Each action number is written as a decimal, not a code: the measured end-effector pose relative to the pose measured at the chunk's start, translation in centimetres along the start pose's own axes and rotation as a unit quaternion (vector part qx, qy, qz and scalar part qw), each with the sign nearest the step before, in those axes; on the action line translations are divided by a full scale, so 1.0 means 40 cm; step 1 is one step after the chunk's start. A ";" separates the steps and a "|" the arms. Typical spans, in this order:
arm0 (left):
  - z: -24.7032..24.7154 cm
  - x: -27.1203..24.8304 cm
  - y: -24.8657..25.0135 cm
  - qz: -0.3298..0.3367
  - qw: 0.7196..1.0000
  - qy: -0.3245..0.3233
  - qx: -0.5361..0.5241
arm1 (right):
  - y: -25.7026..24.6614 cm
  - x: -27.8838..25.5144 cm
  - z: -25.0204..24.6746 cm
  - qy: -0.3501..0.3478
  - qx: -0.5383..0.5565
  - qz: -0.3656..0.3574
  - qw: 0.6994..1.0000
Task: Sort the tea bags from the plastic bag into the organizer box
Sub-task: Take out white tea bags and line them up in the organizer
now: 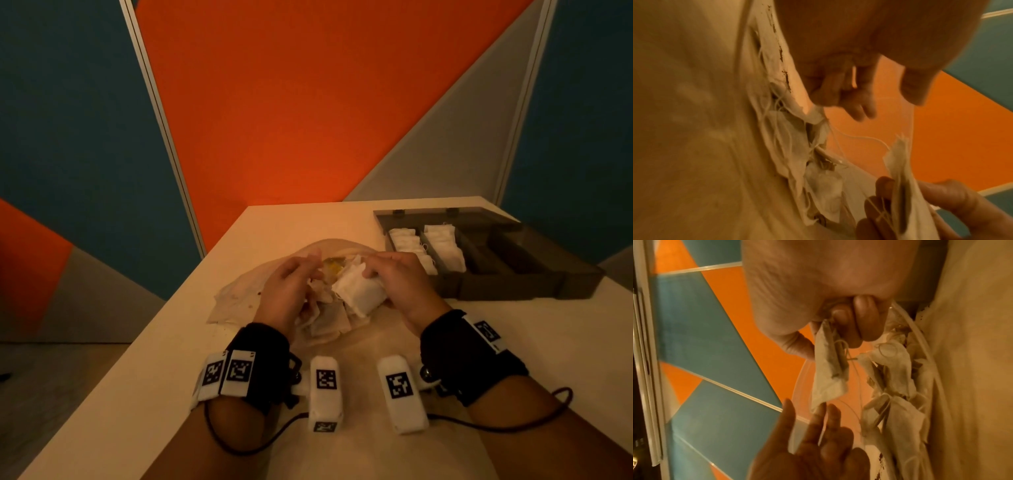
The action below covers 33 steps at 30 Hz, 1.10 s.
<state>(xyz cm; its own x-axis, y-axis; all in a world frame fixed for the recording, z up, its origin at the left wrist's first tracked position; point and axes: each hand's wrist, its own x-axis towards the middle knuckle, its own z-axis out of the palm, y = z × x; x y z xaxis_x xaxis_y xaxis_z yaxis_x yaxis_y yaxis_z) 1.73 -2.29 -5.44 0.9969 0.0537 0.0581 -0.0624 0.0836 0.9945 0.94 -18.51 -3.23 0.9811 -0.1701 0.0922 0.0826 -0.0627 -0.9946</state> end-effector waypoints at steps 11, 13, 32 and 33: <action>0.009 -0.004 -0.012 0.023 0.997 -0.052 0.054 | 0.001 -0.002 -0.002 -0.007 -0.012 -0.011 1.000; 0.004 0.003 -0.016 0.007 0.998 -0.037 0.040 | 0.000 -0.001 -0.007 -0.004 -0.009 -0.010 1.000; 0.015 -0.018 -0.008 0.023 0.982 -0.187 0.011 | -0.019 -0.014 -0.019 -0.052 0.026 0.012 0.998; 0.014 -0.015 -0.009 0.027 0.985 -0.173 0.007 | -0.018 -0.013 -0.021 -0.050 0.032 0.010 0.998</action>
<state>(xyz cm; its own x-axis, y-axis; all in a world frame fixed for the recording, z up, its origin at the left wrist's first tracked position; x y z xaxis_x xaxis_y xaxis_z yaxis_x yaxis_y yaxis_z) 1.18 -2.89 -5.77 0.9493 -0.2845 0.1338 -0.1170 0.0753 0.9903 0.23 -19.20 -2.52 0.9950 -0.0711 0.0701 0.0705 0.0026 -0.9975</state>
